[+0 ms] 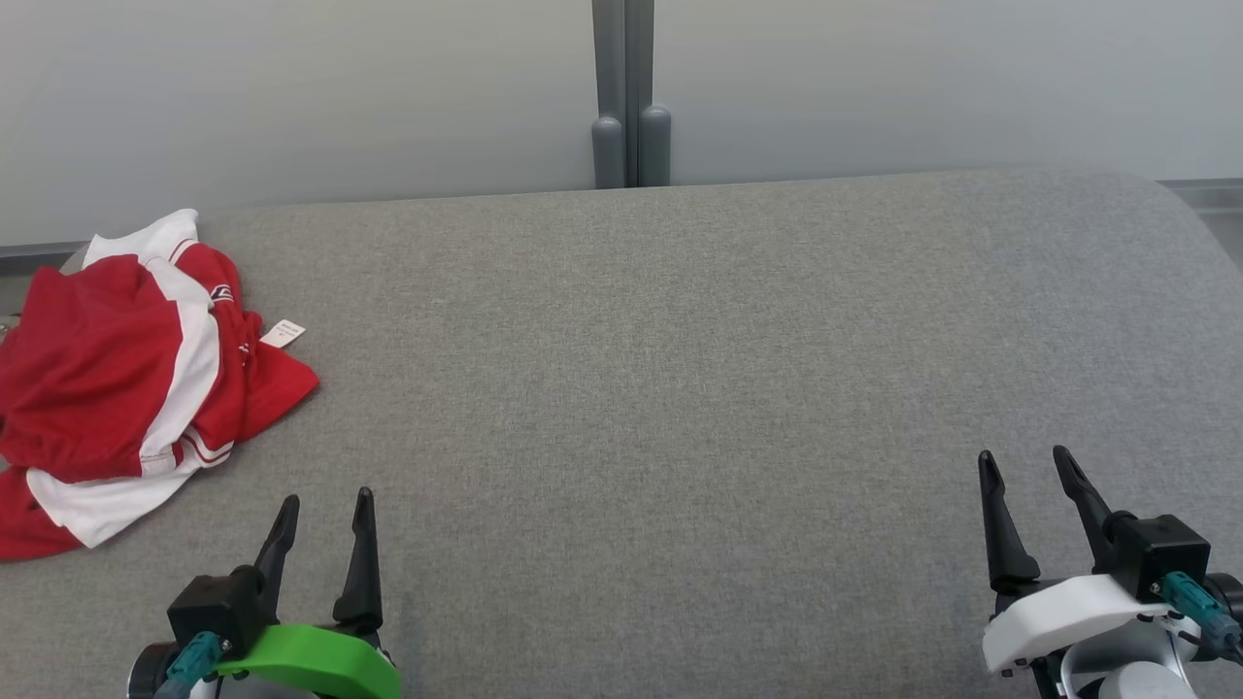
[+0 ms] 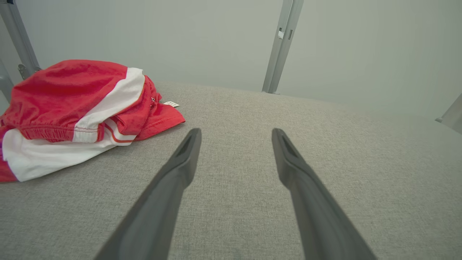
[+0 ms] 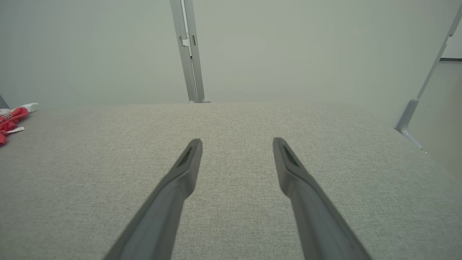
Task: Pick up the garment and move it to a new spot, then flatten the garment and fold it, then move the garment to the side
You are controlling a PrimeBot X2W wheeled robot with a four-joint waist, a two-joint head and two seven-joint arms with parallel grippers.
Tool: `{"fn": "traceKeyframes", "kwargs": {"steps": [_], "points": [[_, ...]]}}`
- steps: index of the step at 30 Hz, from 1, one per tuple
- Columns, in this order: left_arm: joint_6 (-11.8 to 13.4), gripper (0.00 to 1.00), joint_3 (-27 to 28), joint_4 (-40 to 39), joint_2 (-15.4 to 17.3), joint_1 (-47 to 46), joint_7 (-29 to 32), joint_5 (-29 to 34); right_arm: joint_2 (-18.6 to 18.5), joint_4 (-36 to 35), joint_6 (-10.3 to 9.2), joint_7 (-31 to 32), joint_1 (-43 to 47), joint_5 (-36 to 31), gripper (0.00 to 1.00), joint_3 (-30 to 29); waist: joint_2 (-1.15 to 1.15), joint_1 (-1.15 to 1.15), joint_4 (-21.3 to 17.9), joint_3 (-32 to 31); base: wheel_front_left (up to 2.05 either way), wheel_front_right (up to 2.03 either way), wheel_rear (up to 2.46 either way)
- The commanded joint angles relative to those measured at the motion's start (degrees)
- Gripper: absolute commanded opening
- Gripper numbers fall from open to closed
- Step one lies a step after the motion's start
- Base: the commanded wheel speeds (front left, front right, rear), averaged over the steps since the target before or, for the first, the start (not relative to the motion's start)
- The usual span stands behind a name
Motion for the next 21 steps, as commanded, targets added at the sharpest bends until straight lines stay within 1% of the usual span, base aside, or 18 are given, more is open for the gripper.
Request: {"fn": "traceKeyframes", "kwargs": {"steps": [1,16,21], "points": [[0.01,1.00,0.07,-0.05,0.47,0.36,-0.41,0.76,-0.14,-0.10,0.00,-0.53,0.44,-1.00,1.00,-0.20,0.00,0.00,0.00,0.00,0.00,0.00,0.00],[0.03,1.00,0.74,1.92,0.33,0.55,-2.00,4.58,-0.11,-0.07,0.00,-2.08,1.03,-5.50,1.00,-0.54,0.00,0.00,0.19,-0.17,0.00,0.00,0.00],[0.03,1.00,0.71,2.24,0.15,0.32,-1.80,3.81,-0.19,0.15,0.00,-1.96,0.88,-5.02,1.00,-0.46,0.00,0.00,0.28,-0.13,0.00,0.00,0.00]]}}
